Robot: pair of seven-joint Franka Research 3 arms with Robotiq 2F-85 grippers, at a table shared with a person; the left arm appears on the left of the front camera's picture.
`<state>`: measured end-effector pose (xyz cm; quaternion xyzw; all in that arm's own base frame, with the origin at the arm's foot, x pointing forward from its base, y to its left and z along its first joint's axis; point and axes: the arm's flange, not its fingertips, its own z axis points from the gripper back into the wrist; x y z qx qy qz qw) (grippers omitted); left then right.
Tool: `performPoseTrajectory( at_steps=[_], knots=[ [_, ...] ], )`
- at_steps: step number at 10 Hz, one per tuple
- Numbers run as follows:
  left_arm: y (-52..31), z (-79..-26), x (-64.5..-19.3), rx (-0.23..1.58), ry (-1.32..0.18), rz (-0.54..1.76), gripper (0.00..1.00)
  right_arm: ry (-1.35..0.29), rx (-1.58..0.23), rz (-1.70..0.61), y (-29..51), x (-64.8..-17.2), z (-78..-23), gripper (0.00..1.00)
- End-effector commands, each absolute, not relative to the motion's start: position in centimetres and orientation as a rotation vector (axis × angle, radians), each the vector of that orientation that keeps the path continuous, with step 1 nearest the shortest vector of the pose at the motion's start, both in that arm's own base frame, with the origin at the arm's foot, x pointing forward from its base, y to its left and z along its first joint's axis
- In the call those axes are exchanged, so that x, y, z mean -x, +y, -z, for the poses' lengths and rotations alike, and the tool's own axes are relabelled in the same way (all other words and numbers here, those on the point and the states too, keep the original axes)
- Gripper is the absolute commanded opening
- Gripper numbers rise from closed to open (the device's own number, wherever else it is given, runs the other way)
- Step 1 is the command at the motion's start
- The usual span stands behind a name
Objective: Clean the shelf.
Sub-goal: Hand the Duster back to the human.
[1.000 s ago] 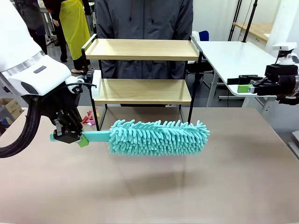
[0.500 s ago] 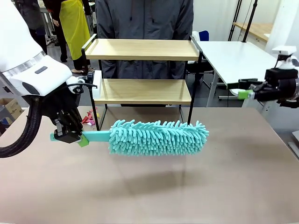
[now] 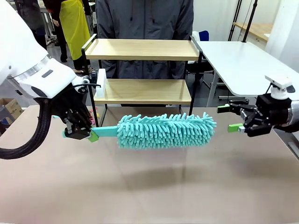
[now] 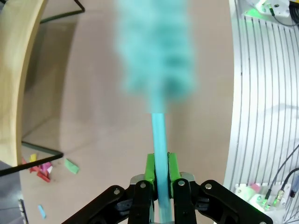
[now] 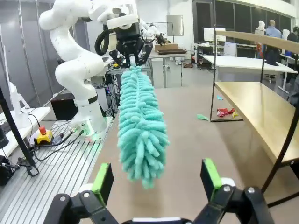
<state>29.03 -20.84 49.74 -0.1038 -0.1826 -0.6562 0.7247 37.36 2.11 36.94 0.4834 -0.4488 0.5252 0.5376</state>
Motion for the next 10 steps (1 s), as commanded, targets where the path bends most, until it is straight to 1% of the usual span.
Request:
performPoseTrajectory(
  at_steps=[1, 2, 3, 5, 10],
  knots=[
    [-20.7, -48.3, -29.0, 0.281, -0.442, 1.485, 0.13, -1.127, -1.123, -1.225, 2.9, -37.4, -35.5, 1.0],
    [-20.7, -48.1, -29.1, 0.268, -0.426, 1.493, 0.13, -1.136, -1.139, -1.188, 2.9, -37.6, -34.9, 1.0],
    [-21.1, -49.4, -29.3, 0.234, -0.408, 1.46, 0.13, -1.128, -1.16, -1.156, 3.1, -37.8, -34.5, 1.0],
    [-21.1, -49.4, -29.3, 0.234, -0.408, 1.46, 0.13, -1.106, -1.177, -1.112, 3.5, -38.1, -33.4, 1.0],
    [-21.1, -49.4, -29.3, 0.234, -0.408, 1.46, 0.13, -1.09, -1.243, -1.106, 5.0, -37.3, -31.8, 1.0]
  ],
)
